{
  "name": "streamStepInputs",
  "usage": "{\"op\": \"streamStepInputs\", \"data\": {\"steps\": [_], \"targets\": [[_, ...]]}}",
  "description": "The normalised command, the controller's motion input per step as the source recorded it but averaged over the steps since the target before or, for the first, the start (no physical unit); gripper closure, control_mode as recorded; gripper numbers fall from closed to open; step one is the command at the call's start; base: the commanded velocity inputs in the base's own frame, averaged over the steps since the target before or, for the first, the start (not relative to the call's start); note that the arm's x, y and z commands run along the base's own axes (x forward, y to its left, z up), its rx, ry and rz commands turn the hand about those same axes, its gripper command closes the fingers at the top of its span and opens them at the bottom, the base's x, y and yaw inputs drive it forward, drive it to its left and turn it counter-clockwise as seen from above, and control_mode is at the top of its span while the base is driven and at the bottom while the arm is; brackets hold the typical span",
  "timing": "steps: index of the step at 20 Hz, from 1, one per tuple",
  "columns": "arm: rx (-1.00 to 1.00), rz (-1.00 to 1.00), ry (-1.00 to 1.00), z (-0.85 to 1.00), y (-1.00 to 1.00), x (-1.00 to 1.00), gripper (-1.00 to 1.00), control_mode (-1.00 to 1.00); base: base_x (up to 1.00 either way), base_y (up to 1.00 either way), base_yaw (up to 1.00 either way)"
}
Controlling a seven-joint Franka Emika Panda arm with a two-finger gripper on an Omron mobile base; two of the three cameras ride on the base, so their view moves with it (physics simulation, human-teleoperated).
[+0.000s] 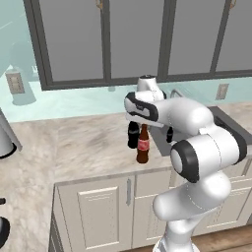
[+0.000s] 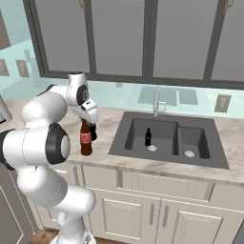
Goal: Place the large bottle from the dining counter next to the other large bottle outside the sink, and place the small bottle from the dining counter next to the other small bottle inside the sink.
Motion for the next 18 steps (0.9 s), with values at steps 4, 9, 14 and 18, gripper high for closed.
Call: {"op": "streamStepInputs", "data": {"steps": [4, 9, 14, 18], "targets": [[0.00, 0.00, 0.00, 0.00, 0.00, 0.00, -1.00, -1.00, 0.00, 0.00, 0.00], [0.00, 0.00, 0.00, 0.00, 0.00, 0.00, -1.00, -1.00, 0.00, 0.00, 0.00], [0.00, 0.00, 0.00, 0.00, 0.00, 0.00, -1.00, -1.00, 0.00, 0.00, 0.00], [0.00, 0.00, 0.00, 0.01, 0.00, 0.00, -1.00, -1.00, 0.00, 0.00, 0.00]]}}
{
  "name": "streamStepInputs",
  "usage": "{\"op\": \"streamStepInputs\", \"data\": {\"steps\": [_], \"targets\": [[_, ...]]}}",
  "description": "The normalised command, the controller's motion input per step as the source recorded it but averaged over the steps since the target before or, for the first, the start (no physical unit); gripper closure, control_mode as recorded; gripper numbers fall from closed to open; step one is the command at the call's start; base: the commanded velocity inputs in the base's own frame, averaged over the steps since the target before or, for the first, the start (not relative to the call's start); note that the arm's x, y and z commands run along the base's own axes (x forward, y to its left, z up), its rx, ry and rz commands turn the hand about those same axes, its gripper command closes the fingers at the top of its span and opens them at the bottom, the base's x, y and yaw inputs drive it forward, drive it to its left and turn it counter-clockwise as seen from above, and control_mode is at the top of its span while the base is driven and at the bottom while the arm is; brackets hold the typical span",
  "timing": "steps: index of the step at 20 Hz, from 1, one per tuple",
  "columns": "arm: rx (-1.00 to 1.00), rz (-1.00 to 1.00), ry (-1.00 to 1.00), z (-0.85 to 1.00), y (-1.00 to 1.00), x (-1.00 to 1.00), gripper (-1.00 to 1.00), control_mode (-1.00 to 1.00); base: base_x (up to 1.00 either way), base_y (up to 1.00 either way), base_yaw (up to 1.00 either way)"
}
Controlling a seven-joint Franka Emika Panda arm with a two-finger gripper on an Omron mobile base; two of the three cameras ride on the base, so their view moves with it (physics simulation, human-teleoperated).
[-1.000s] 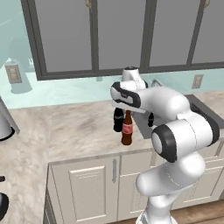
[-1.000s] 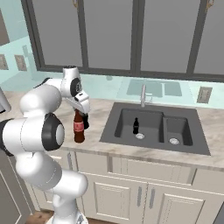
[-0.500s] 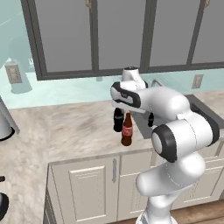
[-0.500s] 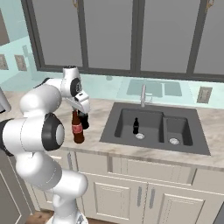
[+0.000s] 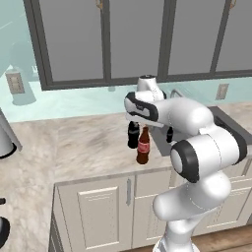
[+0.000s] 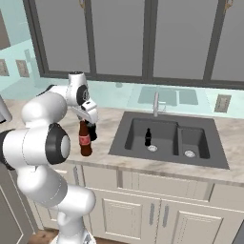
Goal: Place the large bottle from the dining counter next to the other large bottle outside the sink, and place the small bottle from the dining counter next to the other small bottle inside the sink.
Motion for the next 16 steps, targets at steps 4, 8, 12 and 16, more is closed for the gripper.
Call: {"op": "streamStepInputs", "data": {"steps": [4, 8, 12, 16], "targets": [[0.00, 0.01, -0.06, 0.37, 0.00, -0.33, -1.00, -1.00, 0.00, 0.00, 0.00], [0.00, 0.08, -0.09, 0.37, -0.02, -0.70, -1.00, -1.00, 0.00, 0.00, 0.00], [0.00, 0.08, -0.10, 0.35, -0.09, -0.72, -1.00, -1.00, 0.00, 0.00, 0.00], [0.00, 0.11, -0.13, 0.33, -0.11, -0.85, -1.00, -1.00, 0.00, 0.00, 0.00]]}}
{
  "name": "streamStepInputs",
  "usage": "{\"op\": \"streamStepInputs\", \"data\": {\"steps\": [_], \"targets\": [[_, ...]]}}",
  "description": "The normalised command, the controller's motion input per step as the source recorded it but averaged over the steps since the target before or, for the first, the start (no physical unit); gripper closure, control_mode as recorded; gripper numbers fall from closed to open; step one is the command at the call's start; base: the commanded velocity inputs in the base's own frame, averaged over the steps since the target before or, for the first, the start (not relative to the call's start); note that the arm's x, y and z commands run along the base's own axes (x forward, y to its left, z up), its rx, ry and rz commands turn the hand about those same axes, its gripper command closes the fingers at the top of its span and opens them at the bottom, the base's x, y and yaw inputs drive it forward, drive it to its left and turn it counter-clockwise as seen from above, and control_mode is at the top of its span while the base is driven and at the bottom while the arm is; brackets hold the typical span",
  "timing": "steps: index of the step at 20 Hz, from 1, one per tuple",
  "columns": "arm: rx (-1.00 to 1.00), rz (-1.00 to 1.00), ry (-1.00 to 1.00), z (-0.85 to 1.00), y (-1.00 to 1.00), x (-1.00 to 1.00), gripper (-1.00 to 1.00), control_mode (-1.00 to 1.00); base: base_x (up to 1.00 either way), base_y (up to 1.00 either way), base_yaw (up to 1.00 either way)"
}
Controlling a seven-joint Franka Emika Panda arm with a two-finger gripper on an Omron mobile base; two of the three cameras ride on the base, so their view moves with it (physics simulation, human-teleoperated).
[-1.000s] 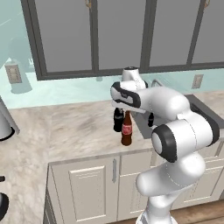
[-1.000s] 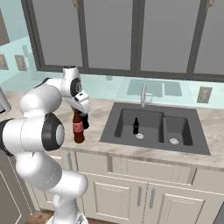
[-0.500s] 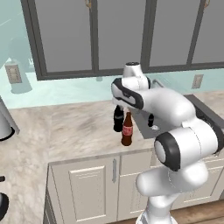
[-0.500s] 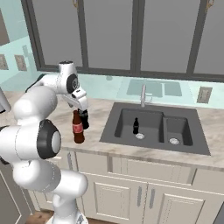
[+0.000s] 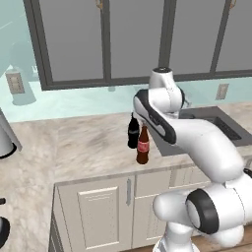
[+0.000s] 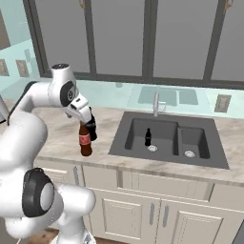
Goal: Place the large bottle from the dining counter next to the other large bottle outside the sink, and place the small bottle from the dining counter next to the other small bottle inside the sink.
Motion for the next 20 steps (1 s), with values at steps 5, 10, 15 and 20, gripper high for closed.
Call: {"op": "streamStepInputs", "data": {"steps": [5, 10, 15, 20], "targets": [[0.00, 0.14, -0.05, 0.16, -0.21, -0.93, -1.00, -1.00, 0.00, 0.00, 0.00], [0.00, 0.23, 0.00, 0.14, -0.04, -0.61, -1.00, -1.00, 0.00, 0.00, 0.00], [0.00, 0.27, 0.01, 0.36, -0.05, -0.55, -1.00, -1.00, 0.00, 0.00, 0.00], [0.00, 0.19, 0.11, 0.44, -0.02, -0.45, -1.00, -1.00, 0.00, 0.00, 0.00]]}}
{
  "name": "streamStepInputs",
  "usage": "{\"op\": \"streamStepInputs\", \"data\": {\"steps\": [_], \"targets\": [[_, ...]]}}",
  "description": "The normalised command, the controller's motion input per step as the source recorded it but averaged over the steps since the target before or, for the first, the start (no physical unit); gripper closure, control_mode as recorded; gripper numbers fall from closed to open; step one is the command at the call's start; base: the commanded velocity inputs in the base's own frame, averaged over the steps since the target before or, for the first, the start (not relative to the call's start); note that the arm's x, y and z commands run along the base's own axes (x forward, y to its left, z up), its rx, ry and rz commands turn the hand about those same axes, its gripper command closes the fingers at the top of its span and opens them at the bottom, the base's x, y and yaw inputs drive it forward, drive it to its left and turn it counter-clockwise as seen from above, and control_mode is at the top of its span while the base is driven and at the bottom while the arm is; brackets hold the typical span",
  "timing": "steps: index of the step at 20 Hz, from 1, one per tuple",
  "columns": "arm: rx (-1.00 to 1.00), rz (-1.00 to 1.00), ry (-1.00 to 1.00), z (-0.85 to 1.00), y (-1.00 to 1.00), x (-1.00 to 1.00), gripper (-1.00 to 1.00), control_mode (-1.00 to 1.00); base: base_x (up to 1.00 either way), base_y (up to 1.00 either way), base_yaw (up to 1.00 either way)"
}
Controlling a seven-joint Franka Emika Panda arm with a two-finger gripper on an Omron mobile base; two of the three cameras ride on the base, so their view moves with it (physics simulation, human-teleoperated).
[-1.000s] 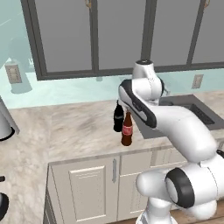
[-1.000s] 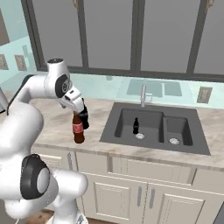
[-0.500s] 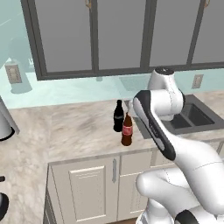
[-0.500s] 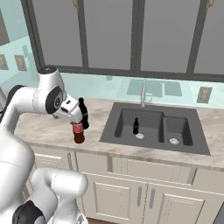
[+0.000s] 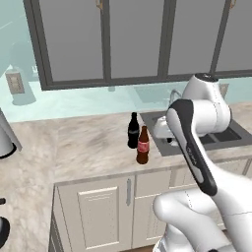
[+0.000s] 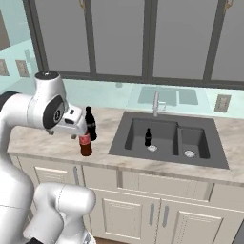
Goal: Place the large bottle from the dining counter next to the other large bottle outside the sink, and place the small bottle from the dining counter next to the other small bottle inside the sink.
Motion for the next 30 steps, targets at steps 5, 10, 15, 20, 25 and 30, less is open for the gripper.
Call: {"op": "streamStepInputs", "data": {"steps": [5, 10, 15, 20, 25, 30], "targets": [[0.00, 0.11, 0.10, 0.18, 0.01, -0.30, -1.00, -1.00, 0.00, 0.00, 0.00], [0.00, 0.00, 0.00, 0.00, 0.00, 0.00, -1.00, -1.00, 0.00, 0.00, 0.00], [0.00, 0.00, 0.00, 0.00, 0.00, 0.00, -1.00, 1.00, 0.00, 0.00, 0.00], [0.00, 0.00, 0.00, 0.00, 0.00, 0.00, -1.00, 1.00, -0.54, -0.16, -0.04], [0.00, 0.00, 0.00, 0.00, 0.00, 0.00, -1.00, 1.00, -0.74, -0.46, -0.15], [0.00, 0.00, 0.00, 0.00, 0.00, 0.00, -1.00, 1.00, 0.00, -0.42, -0.37]]}}
